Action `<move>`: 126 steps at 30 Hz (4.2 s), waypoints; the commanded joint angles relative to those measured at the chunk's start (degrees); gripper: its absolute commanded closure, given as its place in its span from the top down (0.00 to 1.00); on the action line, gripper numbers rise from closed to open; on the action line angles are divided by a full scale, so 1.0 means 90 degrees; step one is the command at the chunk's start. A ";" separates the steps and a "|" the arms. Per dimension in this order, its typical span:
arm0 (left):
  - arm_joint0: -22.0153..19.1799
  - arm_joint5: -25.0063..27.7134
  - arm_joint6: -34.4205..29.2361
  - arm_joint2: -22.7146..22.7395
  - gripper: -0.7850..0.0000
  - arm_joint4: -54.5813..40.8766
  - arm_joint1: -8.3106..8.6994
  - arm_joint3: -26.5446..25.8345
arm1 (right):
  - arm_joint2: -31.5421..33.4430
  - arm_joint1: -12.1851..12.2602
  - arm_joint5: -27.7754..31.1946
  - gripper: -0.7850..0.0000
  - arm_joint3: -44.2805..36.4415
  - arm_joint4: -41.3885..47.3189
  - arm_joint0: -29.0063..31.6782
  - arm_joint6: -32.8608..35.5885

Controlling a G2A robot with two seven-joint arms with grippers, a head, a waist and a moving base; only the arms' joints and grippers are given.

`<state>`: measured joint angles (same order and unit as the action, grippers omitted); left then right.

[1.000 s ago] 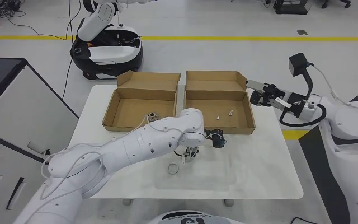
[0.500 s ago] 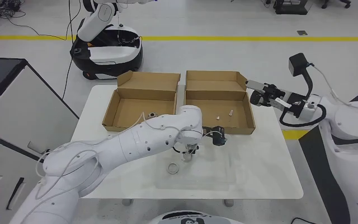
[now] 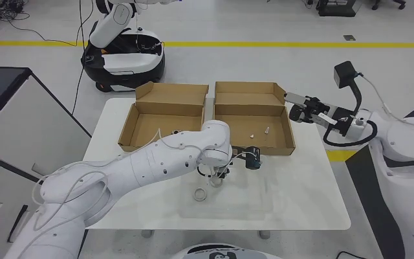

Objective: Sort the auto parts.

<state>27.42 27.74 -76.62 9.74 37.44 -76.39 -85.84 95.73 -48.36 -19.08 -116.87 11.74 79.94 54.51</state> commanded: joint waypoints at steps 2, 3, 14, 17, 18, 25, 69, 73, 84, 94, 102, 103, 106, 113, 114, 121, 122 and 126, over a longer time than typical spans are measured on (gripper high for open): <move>0.0000 0.0001 0.0000 0.0000 0.39 0.0000 -0.0001 0.0001 | 0.0000 0.0000 0.0000 1.00 0.0000 0.0000 0.0000 0.0000; 0.0000 0.0001 0.0000 0.0000 0.39 0.0000 -0.0001 0.0001 | 0.0000 0.0000 0.0000 1.00 0.0000 0.0000 0.0000 0.0000; 0.0000 0.0001 0.0000 0.0000 1.00 0.0000 -0.0001 0.0001 | 0.0000 0.0000 0.0000 1.00 0.0000 0.0000 0.0000 0.0000; 0.0000 0.0001 0.0000 0.0000 1.00 0.0000 -0.0001 0.0001 | 0.0000 0.0000 0.0000 1.00 0.0000 0.0000 0.0000 0.0000; 0.0000 0.0001 0.0000 0.0000 1.00 0.0000 -0.0001 0.0001 | 0.0000 0.0000 0.0000 1.00 0.0000 0.0000 0.0000 0.0000; 0.0000 0.0001 0.0000 0.0000 1.00 0.0000 -0.0001 0.0001 | 0.0000 0.0000 0.0000 1.00 0.0000 0.0000 0.0000 0.0000; 0.0275 -0.0247 -0.0240 0.0000 0.45 0.0282 0.0123 0.0087 | 0.0000 0.0000 0.0000 1.00 0.0000 0.0000 0.0000 0.0000; 0.0294 -0.0217 -0.0210 0.0000 0.44 0.0374 0.0024 0.0262 | 0.0000 0.0000 0.0000 1.00 0.0000 0.0000 0.0000 0.0000; 0.0446 -0.0195 -0.0189 0.0000 0.40 0.0588 -0.0212 0.0678 | 0.0000 0.0000 0.0000 1.00 0.0000 0.0000 0.0000 0.0000; 0.0549 -0.0191 -0.0186 0.0000 0.37 0.0704 -0.0308 0.0757 | 0.0000 0.0000 0.0000 1.00 0.0000 0.0000 0.0000 0.0000; 0.0605 -0.0202 -0.0198 0.0000 0.38 0.0637 -0.0256 0.0604 | 0.0000 0.0000 0.0000 1.00 0.0000 0.0000 0.0000 0.0000; 0.0587 -0.0214 -0.0210 0.0000 0.38 0.0624 -0.0245 0.0579 | 0.0000 0.0000 0.0000 1.00 0.0000 0.0000 0.0000 0.0000; 0.0524 -0.0234 -0.0229 0.0000 0.37 0.0543 -0.0210 0.0524 | 0.0000 0.0000 0.0000 1.00 0.0000 0.0000 0.0000 0.0000; 0.0509 -0.0262 -0.0256 0.0000 0.35 0.0525 -0.0188 0.0567 | 0.0000 0.0000 0.0000 1.00 0.0000 0.0000 0.0000 0.0000; 0.0524 -0.0253 -0.0247 0.0000 0.35 0.0543 -0.0194 0.0598 | 0.0000 0.0000 0.0000 1.00 0.0000 0.0000 0.0000 0.0000; 0.0534 -0.0168 -0.0162 0.0000 0.33 0.0554 -0.0247 0.0750 | 0.0000 0.0000 0.0000 1.00 0.0000 0.0000 0.0000 0.0000; 0.0529 -0.0157 -0.0151 0.0000 0.33 0.0557 -0.0256 0.0763 | 0.0000 0.0000 0.0000 1.00 0.0000 0.0000 0.0000 0.0000; 0.0517 -0.0172 -0.0166 0.0000 0.31 0.0569 -0.0284 0.0843 | 0.0000 0.0000 0.0000 1.00 0.0000 0.0000 0.0000 0.0000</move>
<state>32.04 26.30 -78.01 9.74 42.47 -78.89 -78.46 95.73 -48.36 -19.08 -116.87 11.74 79.94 54.51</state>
